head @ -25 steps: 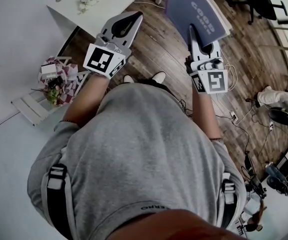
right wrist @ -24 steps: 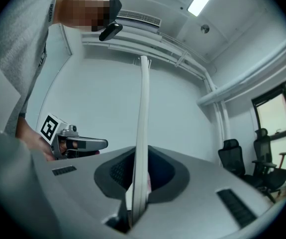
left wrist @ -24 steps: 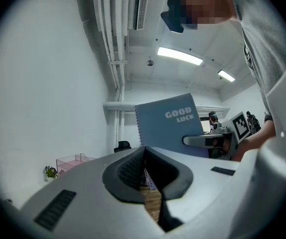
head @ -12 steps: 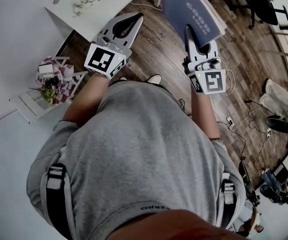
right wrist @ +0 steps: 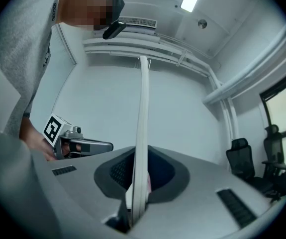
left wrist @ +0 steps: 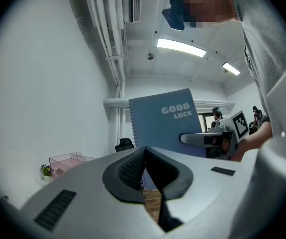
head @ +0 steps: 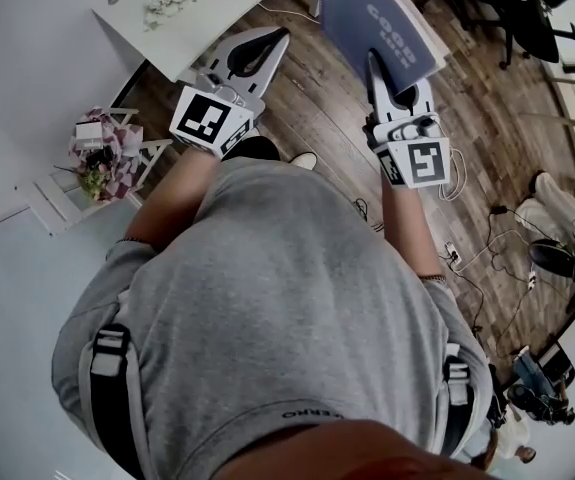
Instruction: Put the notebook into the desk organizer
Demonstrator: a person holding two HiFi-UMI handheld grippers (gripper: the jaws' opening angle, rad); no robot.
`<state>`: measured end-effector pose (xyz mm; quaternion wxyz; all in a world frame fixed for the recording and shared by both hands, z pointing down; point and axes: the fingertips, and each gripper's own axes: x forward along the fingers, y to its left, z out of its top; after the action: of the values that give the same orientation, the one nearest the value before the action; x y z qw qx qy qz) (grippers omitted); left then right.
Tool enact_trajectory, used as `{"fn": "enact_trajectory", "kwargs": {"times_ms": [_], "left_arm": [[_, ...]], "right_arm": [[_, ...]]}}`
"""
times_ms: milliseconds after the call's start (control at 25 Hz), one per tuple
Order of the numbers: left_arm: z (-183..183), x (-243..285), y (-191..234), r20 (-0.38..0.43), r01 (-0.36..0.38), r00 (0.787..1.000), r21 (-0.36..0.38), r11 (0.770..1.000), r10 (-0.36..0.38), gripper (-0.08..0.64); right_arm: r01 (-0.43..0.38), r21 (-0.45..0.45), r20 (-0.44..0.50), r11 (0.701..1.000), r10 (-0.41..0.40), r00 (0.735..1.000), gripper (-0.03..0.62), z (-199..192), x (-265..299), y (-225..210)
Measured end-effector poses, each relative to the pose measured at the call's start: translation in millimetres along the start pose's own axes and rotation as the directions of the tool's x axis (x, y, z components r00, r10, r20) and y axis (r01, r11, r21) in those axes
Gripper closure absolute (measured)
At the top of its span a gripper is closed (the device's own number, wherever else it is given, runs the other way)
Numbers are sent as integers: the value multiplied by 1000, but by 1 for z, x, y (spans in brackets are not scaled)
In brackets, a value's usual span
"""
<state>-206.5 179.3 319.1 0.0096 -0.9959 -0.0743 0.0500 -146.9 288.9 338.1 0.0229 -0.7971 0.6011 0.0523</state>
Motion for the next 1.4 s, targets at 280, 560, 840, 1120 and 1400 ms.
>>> {"fn": "enact_trajectory", "kwargs": {"times_ms": [280,560,840,1120,1400], "left_arm": [[-6,17,12,-3,-1,1000,-6,1000,1,540],[-8,47,39,23,19,1000,-21,1000,-19,540],[-7,75,86,23,24,999,-13,1000,-24,540],[-5,105,130,37,40,999,-23,999,-39,540],[-8,129,169,41,61,997,-31,998,-60,540]], "right_arm": [[14,1,15,1000,-14,1000,554,2,15,-9],[5,-13,-12,1000,-6,1000,554,-6,44,-29],[17,-6,-18,1000,-17,1000,554,-10,92,-49],[27,-10,-26,1000,-28,999,554,-9,138,-68],[45,-14,-39,999,-46,998,554,-13,181,-83]]}}
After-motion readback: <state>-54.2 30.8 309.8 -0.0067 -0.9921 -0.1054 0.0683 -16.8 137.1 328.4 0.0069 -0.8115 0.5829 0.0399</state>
